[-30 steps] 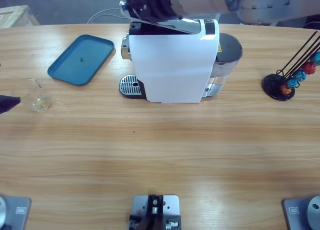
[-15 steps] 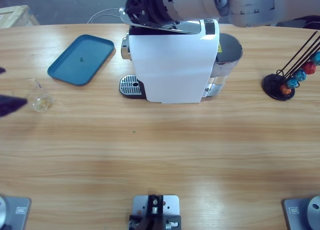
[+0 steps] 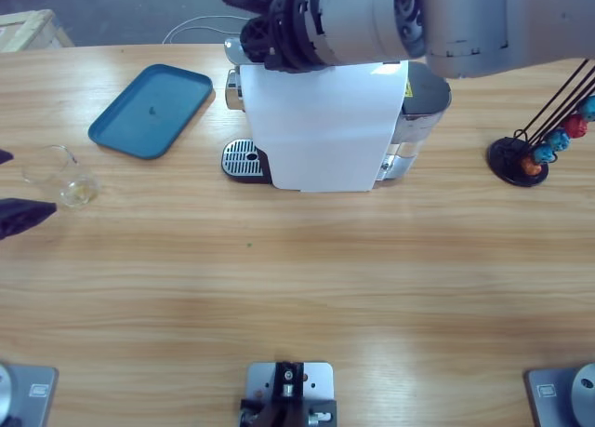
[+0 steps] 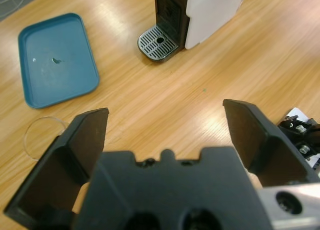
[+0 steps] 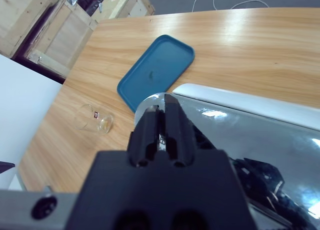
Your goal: Pour coffee
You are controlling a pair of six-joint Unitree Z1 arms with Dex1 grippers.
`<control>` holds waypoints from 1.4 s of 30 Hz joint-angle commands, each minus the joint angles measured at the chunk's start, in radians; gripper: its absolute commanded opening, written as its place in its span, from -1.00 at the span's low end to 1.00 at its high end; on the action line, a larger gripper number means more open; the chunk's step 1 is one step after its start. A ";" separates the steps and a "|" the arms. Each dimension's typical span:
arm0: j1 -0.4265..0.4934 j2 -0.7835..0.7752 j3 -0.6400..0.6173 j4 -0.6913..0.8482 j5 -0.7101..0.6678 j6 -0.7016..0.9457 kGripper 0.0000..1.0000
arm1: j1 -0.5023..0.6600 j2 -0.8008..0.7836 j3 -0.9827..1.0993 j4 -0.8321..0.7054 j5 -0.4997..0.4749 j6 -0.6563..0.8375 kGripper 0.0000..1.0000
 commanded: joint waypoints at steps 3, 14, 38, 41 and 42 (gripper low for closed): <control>0.094 -0.039 0.033 0.013 0.166 -0.076 0.98 | 0.010 -0.118 0.160 0.129 -0.041 -0.183 1.00; 0.428 0.239 0.175 -0.133 0.228 -0.251 0.99 | 0.080 -0.510 0.181 0.483 -0.156 -0.212 1.00; 0.450 0.456 0.402 -0.663 0.207 -0.063 0.98 | 0.081 -0.735 0.352 0.707 -0.243 -0.200 1.00; 0.454 0.461 0.403 -0.663 0.212 -0.064 0.98 | 0.081 -0.740 0.383 0.689 -0.242 -0.191 1.00; 0.458 0.466 0.404 -0.663 0.218 -0.064 0.98 | 0.081 -0.742 0.392 0.687 -0.242 -0.187 1.00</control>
